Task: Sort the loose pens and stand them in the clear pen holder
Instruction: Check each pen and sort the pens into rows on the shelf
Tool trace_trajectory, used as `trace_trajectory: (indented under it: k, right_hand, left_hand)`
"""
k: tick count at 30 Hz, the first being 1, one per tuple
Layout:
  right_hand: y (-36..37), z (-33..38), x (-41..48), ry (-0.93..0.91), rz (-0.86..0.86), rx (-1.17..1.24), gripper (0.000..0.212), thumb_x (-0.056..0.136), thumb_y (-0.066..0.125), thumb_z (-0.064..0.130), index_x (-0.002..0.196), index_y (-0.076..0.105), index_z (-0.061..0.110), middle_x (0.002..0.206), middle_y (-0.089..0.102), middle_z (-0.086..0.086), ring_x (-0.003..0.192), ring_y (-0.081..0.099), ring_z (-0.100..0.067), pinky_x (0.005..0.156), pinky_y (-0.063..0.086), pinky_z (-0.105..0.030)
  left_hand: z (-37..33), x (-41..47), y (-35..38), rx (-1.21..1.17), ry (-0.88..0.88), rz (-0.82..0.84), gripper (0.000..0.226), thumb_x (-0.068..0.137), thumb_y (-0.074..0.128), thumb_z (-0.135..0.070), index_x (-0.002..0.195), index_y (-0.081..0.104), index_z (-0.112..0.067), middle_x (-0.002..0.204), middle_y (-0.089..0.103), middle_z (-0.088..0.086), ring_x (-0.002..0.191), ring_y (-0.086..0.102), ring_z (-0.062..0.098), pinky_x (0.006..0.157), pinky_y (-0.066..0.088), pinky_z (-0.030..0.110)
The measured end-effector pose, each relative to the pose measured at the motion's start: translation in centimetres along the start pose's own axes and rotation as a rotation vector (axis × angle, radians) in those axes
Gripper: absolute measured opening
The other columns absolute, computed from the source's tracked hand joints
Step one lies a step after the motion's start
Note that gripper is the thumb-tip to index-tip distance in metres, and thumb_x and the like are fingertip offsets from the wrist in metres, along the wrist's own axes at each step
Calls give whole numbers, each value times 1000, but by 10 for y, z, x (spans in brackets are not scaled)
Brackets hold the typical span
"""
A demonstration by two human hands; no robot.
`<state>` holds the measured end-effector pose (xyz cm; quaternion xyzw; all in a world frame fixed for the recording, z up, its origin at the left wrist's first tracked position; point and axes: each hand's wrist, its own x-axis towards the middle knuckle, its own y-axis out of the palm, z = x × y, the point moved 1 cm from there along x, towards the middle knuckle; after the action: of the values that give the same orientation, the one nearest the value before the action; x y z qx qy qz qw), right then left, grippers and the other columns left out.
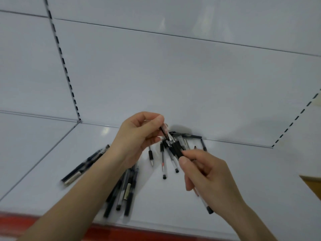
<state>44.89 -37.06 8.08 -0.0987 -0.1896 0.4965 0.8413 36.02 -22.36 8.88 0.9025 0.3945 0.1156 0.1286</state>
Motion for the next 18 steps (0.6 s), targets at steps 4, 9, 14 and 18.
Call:
trace_trajectory:
  k: [4, 9, 14, 18]
  right_hand:
    - [4, 4, 1, -17, 12, 4, 14, 87, 57, 17, 79, 66, 25, 44, 55, -1, 37, 43, -4, 44, 36, -14]
    - [10, 4, -2, -39, -45, 39, 17, 88, 56, 14, 74, 63, 22, 42, 53, 0, 36, 45, -4, 44, 35, -10]
    - [17, -2, -6, -59, -73, 42, 17, 88, 55, 16, 74, 61, 22, 42, 52, 2, 38, 44, -4, 45, 36, -14]
    - [18, 1, 0, -18, -17, 42, 16, 90, 53, 19, 77, 60, 24, 45, 56, 3, 40, 44, -7, 46, 39, -17]
  left_hand:
    - [-2, -9, 1, 25, 15, -24, 15, 70, 65, -19, 84, 63, -13, 66, 68, 1, 54, 60, 7, 54, 50, 15]
    - [4, -19, 7, 59, 76, -54, 8, 75, 66, -11, 83, 68, -13, 67, 68, 2, 61, 62, 9, 62, 53, 19]
    - [9, -25, 11, 75, 143, -78, 9, 78, 66, -7, 82, 68, -14, 68, 69, 0, 69, 63, 12, 71, 55, 25]
    - [7, -27, 9, 129, 167, -102, 12, 82, 63, -4, 89, 67, -13, 68, 66, 6, 69, 63, 17, 73, 57, 32]
